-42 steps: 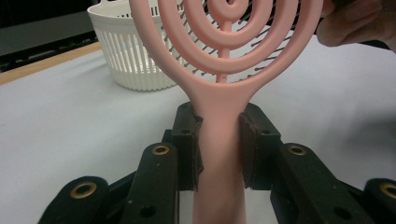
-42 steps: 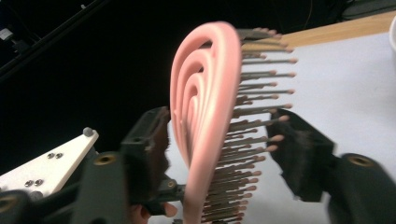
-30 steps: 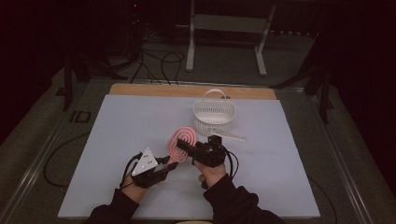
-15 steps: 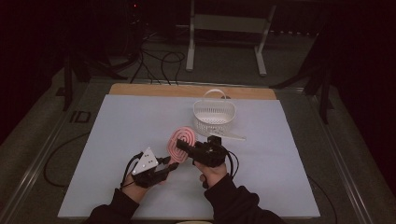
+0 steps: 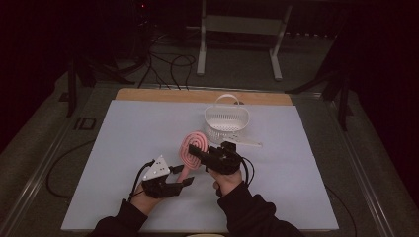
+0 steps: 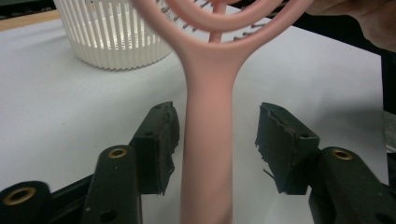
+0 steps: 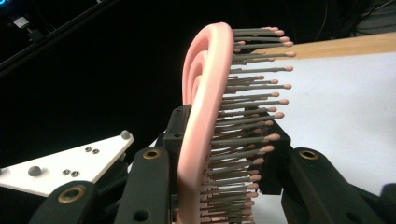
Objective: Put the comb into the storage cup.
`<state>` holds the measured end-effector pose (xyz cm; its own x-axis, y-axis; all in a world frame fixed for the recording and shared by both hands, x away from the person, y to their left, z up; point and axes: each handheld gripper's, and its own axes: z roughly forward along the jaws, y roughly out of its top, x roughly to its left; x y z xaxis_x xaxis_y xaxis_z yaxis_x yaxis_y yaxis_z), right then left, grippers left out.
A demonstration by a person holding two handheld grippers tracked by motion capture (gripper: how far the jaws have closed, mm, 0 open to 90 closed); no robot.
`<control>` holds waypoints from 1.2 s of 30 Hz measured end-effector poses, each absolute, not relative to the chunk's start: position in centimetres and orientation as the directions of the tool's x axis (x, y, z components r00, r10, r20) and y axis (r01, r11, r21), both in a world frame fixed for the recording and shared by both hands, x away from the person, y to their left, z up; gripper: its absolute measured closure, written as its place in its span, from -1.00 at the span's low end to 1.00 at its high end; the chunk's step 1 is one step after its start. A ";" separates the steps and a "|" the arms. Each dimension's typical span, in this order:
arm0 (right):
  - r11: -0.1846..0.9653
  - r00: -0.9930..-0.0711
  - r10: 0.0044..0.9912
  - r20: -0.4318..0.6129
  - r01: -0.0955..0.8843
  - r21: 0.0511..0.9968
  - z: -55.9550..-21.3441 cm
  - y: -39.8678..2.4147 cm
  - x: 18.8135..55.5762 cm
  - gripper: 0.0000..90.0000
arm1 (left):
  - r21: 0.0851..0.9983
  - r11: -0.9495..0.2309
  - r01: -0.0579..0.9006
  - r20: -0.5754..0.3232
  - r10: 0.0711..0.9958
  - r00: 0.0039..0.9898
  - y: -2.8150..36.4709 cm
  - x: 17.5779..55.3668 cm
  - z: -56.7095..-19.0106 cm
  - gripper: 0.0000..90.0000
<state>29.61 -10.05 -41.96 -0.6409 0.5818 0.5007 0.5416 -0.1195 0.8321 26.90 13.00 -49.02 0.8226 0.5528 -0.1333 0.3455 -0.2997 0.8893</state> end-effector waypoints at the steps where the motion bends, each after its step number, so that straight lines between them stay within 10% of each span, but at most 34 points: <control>1: -0.119 -0.643 0.583 0.497 0.538 0.835 -41.9 -10.1 29.7 0.43 | 0.888 -0.295 0.352 -0.138 0.559 0.818 13.0 26.9 -49.0 -0.06; 12: -0.127 -0.651 0.594 0.473 0.505 0.854 -40.8 -11.2 30.3 0.43 | 0.876 -0.280 0.392 -0.182 0.560 0.808 13.4 27.2 -48.6 -0.56; 36: -0.070 -0.678 0.639 0.365 0.421 0.905 -38.7 -13.1 31.4 0.43 | 0.834 -0.363 0.417 -0.207 0.494 0.844 13.8 27.2 -49.2 -0.99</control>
